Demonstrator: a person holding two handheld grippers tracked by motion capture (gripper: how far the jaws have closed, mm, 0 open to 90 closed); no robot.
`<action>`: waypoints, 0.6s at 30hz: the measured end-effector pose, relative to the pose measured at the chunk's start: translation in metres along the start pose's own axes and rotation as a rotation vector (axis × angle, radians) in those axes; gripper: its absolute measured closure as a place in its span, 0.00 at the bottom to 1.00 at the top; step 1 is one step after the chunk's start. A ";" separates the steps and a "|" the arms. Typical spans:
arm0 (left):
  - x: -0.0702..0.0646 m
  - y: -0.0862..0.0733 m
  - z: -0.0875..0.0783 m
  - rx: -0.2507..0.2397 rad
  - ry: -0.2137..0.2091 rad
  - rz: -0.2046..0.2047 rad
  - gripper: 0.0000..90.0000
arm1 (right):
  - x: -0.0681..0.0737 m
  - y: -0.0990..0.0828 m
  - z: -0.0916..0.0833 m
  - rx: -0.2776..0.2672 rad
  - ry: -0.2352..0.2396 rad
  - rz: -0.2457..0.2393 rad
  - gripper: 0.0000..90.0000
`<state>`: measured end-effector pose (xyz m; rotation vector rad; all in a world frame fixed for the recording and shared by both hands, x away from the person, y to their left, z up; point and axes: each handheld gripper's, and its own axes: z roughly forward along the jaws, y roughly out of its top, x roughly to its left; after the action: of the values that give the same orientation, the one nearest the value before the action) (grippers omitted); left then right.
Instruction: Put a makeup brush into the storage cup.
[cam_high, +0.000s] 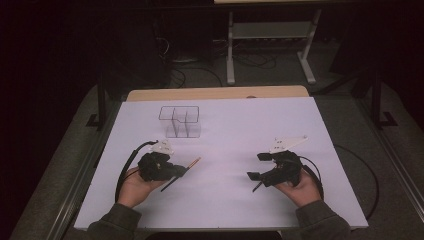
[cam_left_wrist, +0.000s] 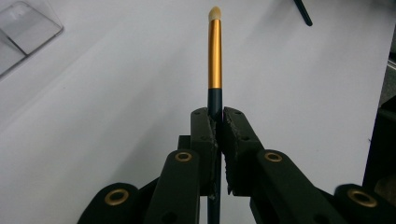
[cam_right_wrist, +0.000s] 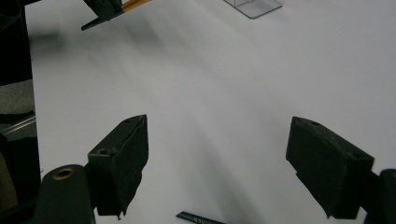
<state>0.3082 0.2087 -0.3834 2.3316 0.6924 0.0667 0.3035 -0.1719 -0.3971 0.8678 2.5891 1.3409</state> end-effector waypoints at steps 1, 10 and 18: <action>-0.001 -0.001 0.000 -0.020 0.000 -0.010 0.92 | 0.001 0.003 0.002 -0.001 0.005 -0.005 0.22; -0.007 -0.004 -0.004 -0.039 -0.010 0.014 0.92 | 0.005 0.018 0.010 0.016 0.035 -0.029 0.24; -0.011 -0.004 -0.006 -0.054 -0.030 0.028 0.92 | 0.008 0.034 0.018 0.019 0.069 -0.055 0.24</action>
<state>0.2957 0.2096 -0.3793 2.2856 0.6360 0.0621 0.3175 -0.1394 -0.3804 0.7601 2.6615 1.3570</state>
